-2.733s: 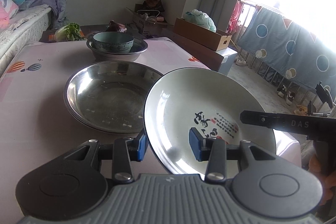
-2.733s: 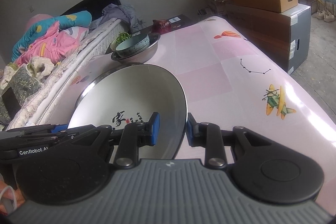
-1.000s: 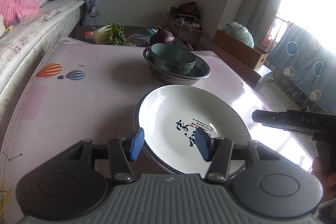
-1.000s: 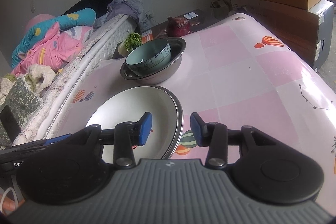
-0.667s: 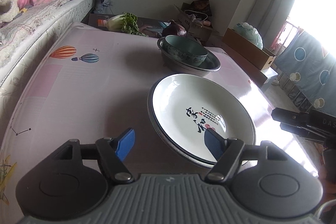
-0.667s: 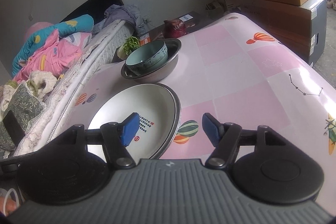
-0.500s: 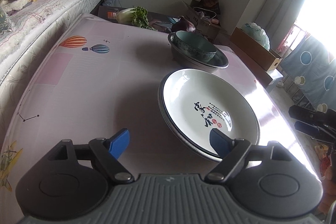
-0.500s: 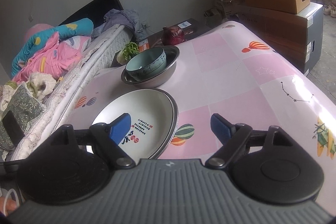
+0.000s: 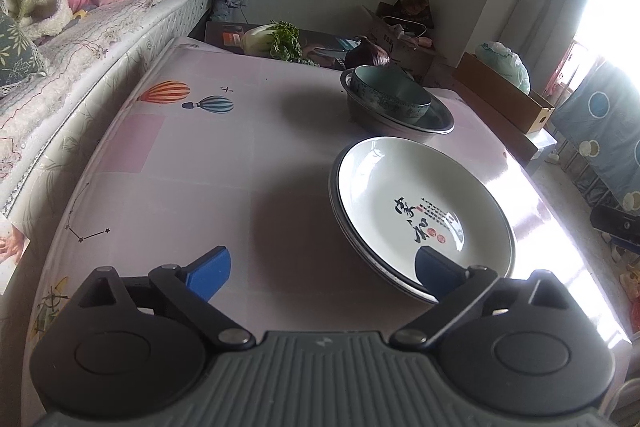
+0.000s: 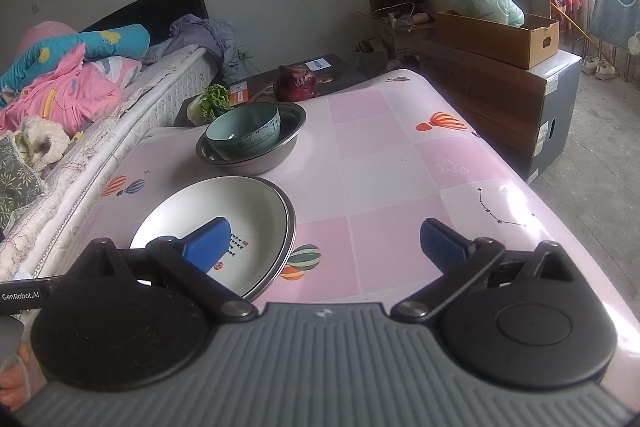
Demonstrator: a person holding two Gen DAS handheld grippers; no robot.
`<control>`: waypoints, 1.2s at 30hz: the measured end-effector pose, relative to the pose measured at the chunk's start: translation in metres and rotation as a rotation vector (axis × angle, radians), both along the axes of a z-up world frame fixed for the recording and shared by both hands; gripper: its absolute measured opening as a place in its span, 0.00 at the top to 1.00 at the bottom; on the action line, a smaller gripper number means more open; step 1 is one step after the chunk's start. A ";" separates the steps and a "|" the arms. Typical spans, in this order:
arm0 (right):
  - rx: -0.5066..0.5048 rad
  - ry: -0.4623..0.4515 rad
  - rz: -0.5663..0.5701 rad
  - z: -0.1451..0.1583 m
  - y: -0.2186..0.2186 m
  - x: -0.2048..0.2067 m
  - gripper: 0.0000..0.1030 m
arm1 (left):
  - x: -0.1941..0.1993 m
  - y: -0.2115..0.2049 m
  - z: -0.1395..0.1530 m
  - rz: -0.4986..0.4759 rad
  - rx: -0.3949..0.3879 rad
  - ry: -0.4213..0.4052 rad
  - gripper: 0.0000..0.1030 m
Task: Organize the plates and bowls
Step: 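Move both tools to the steel bowl holding the green bowl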
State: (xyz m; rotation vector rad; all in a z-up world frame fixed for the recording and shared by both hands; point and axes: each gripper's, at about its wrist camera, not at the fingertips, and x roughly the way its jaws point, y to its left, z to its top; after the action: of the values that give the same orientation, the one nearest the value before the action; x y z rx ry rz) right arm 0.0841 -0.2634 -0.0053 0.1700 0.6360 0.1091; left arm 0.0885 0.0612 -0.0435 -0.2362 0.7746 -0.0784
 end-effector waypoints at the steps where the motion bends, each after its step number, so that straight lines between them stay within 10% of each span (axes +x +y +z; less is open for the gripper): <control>1: -0.011 -0.003 -0.004 0.001 0.000 -0.001 0.01 | 0.000 0.000 0.001 0.006 0.005 -0.003 0.02; 26: -0.335 -0.087 -0.077 0.017 0.035 -0.005 0.01 | 0.000 -0.011 0.031 0.182 0.310 -0.052 0.00; 36: -0.311 -0.114 -0.054 0.024 0.036 -0.008 0.01 | 0.003 -0.013 0.028 0.156 0.373 -0.041 0.00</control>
State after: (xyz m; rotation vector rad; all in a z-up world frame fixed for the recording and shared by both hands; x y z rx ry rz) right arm 0.0758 -0.2277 0.0186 -0.1192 0.5266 -0.0327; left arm 0.0916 0.0481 -0.0157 0.0596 0.7134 0.2070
